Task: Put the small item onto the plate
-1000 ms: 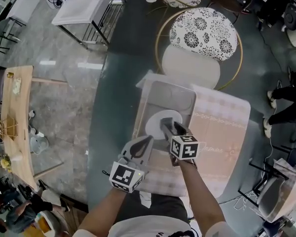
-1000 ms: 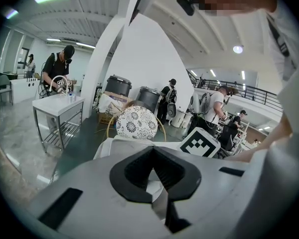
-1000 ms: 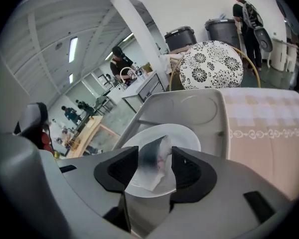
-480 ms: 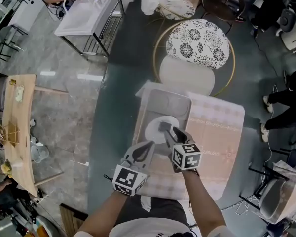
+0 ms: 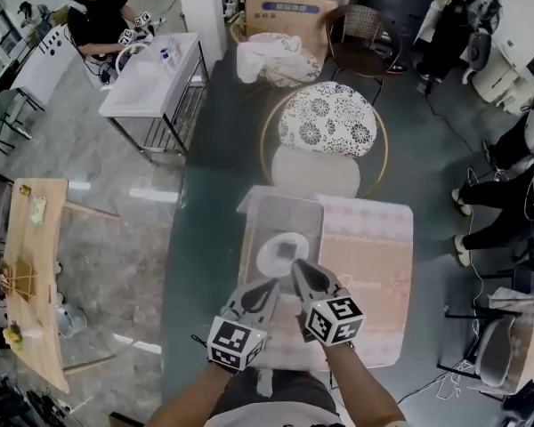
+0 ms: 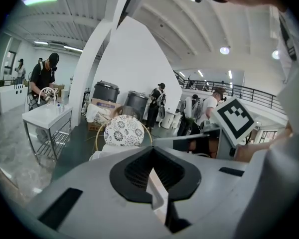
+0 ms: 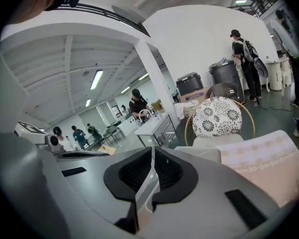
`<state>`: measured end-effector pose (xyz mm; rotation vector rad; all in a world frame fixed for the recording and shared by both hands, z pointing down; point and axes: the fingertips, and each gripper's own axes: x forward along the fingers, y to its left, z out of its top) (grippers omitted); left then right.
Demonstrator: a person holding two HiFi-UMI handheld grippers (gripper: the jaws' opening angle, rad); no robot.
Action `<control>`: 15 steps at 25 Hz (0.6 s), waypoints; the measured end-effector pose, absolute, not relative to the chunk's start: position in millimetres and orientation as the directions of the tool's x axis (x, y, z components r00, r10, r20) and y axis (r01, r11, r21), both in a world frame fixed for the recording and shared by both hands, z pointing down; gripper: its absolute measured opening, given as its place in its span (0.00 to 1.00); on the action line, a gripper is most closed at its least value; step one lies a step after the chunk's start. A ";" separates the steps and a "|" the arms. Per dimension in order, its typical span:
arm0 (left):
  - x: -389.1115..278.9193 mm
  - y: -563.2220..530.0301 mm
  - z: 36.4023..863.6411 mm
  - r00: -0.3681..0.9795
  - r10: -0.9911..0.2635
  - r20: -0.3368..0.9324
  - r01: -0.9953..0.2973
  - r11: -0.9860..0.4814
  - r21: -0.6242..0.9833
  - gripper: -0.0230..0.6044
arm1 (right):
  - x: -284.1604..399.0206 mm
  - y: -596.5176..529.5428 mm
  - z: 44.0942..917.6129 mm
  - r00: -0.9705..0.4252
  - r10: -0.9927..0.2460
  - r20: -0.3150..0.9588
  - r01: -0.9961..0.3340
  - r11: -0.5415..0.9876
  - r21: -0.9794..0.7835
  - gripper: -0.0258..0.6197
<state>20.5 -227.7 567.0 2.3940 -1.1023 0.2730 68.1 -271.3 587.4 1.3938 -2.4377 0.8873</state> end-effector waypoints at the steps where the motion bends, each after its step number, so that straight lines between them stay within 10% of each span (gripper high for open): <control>1: 19.5 -225.2 560.4 0.656 -0.660 0.366 -0.754 -0.560 0.344 0.04 | 66.4 -267.9 577.8 -0.536 -0.727 0.429 -0.835 0.380 -0.399 0.09; 15: 4.7 -176.2 468.7 0.707 -0.653 0.271 -0.705 -0.627 0.331 0.04 | 45.3 -203.8 474.5 -0.542 -0.792 0.281 -0.822 0.431 -0.371 0.07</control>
